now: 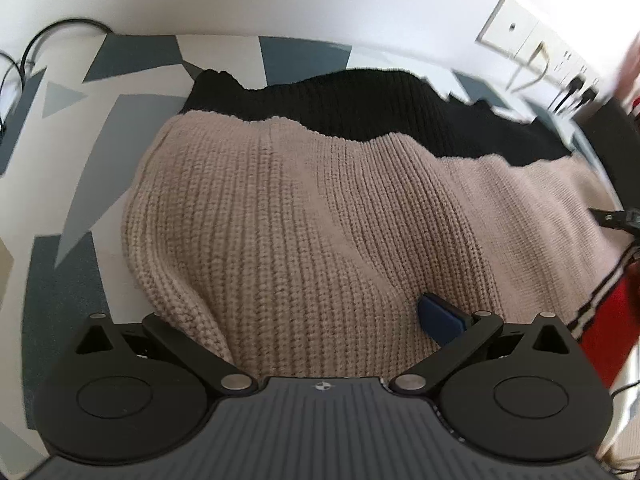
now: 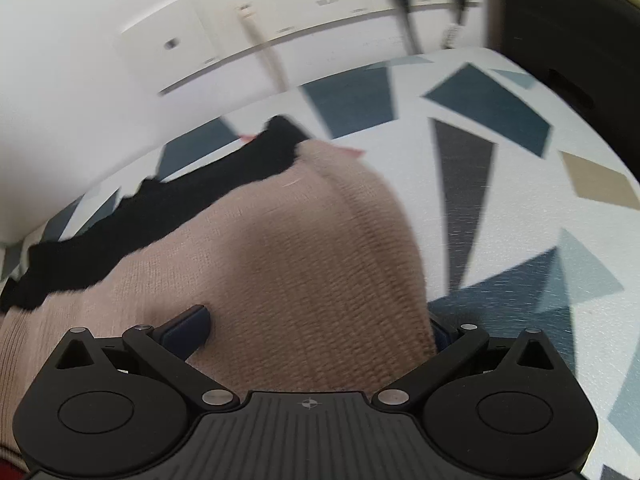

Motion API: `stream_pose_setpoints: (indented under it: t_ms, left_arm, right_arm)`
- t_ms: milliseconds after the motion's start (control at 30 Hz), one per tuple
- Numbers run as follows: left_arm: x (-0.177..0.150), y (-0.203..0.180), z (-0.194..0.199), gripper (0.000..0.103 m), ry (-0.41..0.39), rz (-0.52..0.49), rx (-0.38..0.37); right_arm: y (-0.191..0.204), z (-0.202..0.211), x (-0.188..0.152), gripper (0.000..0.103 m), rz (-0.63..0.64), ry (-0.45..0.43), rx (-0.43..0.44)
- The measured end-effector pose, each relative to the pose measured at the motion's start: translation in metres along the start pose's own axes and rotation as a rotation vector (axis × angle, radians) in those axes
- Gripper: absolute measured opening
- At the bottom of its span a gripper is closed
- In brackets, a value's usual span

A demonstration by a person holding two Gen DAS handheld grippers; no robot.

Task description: Fold clothes

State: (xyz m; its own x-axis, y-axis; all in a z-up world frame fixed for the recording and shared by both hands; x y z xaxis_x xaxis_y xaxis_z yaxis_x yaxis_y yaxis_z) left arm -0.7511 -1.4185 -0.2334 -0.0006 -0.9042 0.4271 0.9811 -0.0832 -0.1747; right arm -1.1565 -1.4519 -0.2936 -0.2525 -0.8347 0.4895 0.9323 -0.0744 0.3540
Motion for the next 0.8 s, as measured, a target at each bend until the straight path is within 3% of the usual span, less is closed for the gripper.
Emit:
stream_pose_setpoints:
  t_ms: [200,400,667,733,800]
  left_arm:
    - [0.003,-0.004,-0.002,0.103,0.033,-0.015,-0.05]
    - [-0.003,0.012,0.005,0.103,0.02,-0.023,-0.049]
    - [0.001,0.001,0.0,0.103,0.006,-0.021,0.007]
    - [0.001,-0.004,0.002,0.094,-0.007,-0.014,-0.001]
    - [0.001,-0.009,0.005,0.075,-0.011,0.003,-0.029]
  right_arm:
    - [0.046,-0.01,-0.012,0.102,0.11,0.078,0.089]
    - [0.036,-0.006,-0.008,0.102,0.075,0.077,0.083]
    - [0.038,-0.009,-0.01,0.102,0.089,0.067,0.053]
    - [0.043,-0.01,-0.012,0.102,0.098,0.077,0.061]
    - [0.05,-0.01,-0.013,0.094,0.107,0.087,0.082]
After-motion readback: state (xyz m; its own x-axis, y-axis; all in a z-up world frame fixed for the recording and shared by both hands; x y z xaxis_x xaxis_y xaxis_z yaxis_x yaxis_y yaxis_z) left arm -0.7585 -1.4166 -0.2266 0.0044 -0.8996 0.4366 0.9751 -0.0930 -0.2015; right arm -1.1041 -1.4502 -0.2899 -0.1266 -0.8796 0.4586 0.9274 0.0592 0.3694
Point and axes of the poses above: each gripper's, at about its wrist camera, not at the fingertips, and z roughly against the way its jaws point, y to its left, x to its top, the point moved 9 cm from there along -z, roughly the way its jaws point, and after that the axes turned 4 degrees about x, right-handed, at the moved point
